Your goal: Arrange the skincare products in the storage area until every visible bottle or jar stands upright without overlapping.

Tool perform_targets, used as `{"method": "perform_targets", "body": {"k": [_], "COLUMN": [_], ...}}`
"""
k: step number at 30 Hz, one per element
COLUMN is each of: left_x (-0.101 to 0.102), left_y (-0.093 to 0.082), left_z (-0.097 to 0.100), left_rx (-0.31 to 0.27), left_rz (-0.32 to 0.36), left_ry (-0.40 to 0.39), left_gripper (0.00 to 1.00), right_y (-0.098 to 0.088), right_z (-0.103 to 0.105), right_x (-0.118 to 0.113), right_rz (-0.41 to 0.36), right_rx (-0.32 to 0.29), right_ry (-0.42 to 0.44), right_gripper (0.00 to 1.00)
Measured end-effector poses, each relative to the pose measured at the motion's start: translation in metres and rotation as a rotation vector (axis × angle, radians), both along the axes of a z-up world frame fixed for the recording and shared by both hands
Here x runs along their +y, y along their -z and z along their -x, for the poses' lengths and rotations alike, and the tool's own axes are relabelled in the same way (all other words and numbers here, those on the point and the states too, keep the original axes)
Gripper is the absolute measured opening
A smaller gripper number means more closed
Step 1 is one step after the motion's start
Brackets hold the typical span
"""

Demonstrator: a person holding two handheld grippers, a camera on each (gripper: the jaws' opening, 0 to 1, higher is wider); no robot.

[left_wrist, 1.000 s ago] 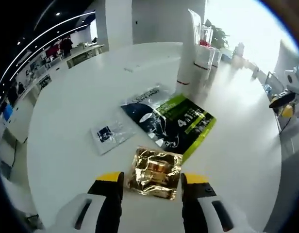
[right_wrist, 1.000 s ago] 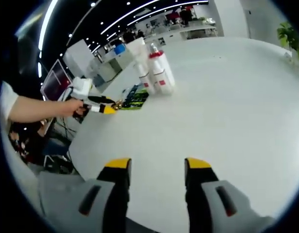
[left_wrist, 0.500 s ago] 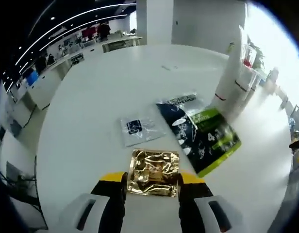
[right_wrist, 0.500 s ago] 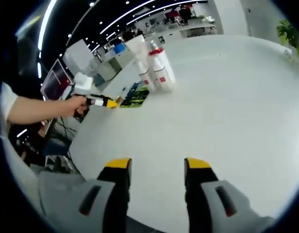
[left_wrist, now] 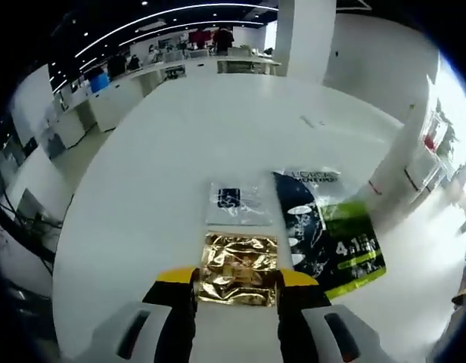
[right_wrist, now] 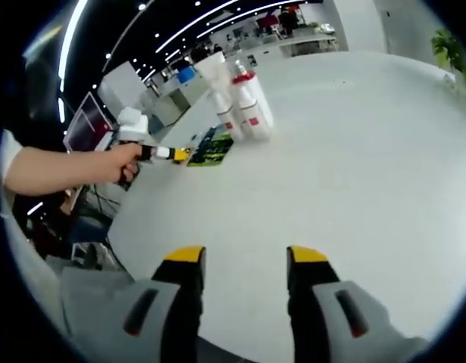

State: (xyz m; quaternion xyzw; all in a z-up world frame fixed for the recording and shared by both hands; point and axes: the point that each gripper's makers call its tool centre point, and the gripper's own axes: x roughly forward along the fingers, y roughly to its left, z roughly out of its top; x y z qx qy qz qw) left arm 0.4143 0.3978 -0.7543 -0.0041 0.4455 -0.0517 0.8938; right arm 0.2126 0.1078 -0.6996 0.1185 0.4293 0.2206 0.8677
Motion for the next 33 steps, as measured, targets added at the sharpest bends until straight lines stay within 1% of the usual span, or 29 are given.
{"method": "perform_targets", "body": {"k": [4, 6, 8, 11, 15, 18, 20, 23, 24, 25, 26, 27, 28, 29, 30, 31, 33], "left_x": [-0.003, -0.002, -0.003, -0.004, -0.003, 0.0, 0.004, 0.008, 0.007, 0.006, 0.003, 0.001, 0.002, 0.004, 0.004, 0.005, 0.005], "left_y": [0.001, 0.001, -0.001, -0.001, -0.002, -0.006, -0.015, -0.031, -0.036, -0.043, -0.051, -0.057, -0.061, -0.068, -0.074, -0.08, -0.09], "left_z": [0.001, 0.001, 0.0, 0.002, 0.007, 0.013, 0.016, 0.022, 0.022, 0.028, 0.032, 0.036, 0.043, 0.05, 0.055, 0.064, 0.074], "left_rx": [-0.007, -0.003, -0.011, -0.005, -0.001, -0.009, -0.037, -0.093, -0.117, -0.133, -0.164, -0.184, -0.189, -0.21, -0.226, -0.236, -0.262], "left_rz": [-0.017, -0.017, 0.032, 0.027, 0.026, 0.031, 0.039, 0.086, 0.111, 0.145, 0.166, 0.172, 0.164, 0.162, 0.177, 0.202, 0.254], "left_ry": [0.013, 0.006, -0.037, -0.028, -0.025, -0.034, -0.041, -0.059, -0.051, -0.058, -0.026, 0.004, 0.015, 0.032, 0.035, 0.023, -0.002], "left_gripper": [0.43, 0.43, 0.46, 0.5, 0.52, 0.52, 0.53, 0.53, 0.53, 0.54, 0.56, 0.56, 0.57, 0.57, 0.57, 0.58, 0.6], "right_y": [0.0, 0.001, 0.001, 0.001, 0.0, -0.003, -0.005, -0.013, -0.015, -0.017, -0.019, -0.021, -0.024, -0.028, -0.031, -0.034, -0.04], "right_z": [0.002, 0.004, 0.005, 0.005, 0.005, 0.005, 0.004, 0.002, 0.001, 0.0, -0.001, -0.002, -0.004, -0.006, -0.007, -0.008, -0.01], "right_x": [-0.001, -0.003, -0.005, -0.006, -0.006, -0.004, -0.002, 0.002, 0.004, 0.005, 0.008, 0.01, 0.012, 0.016, 0.019, 0.021, 0.029], "right_rz": [-0.003, -0.001, -0.004, -0.003, -0.003, -0.007, -0.011, -0.028, -0.031, -0.033, -0.037, -0.039, -0.044, -0.053, -0.058, -0.062, -0.071], "right_rx": [0.003, 0.004, 0.007, 0.006, 0.003, -0.004, -0.014, -0.039, -0.048, -0.057, -0.064, -0.069, -0.081, -0.094, -0.105, -0.115, -0.138], "right_ry": [-0.001, 0.0, 0.005, 0.007, 0.006, 0.004, 0.0, 0.002, 0.001, -0.001, -0.002, -0.005, -0.007, -0.009, -0.01, -0.013, -0.026], "right_gripper": [0.45, 0.45, 0.45, 0.45, 0.45, 0.45, 0.45, 0.46, 0.46, 0.46, 0.46, 0.47, 0.47, 0.48, 0.48, 0.49, 0.5]}}
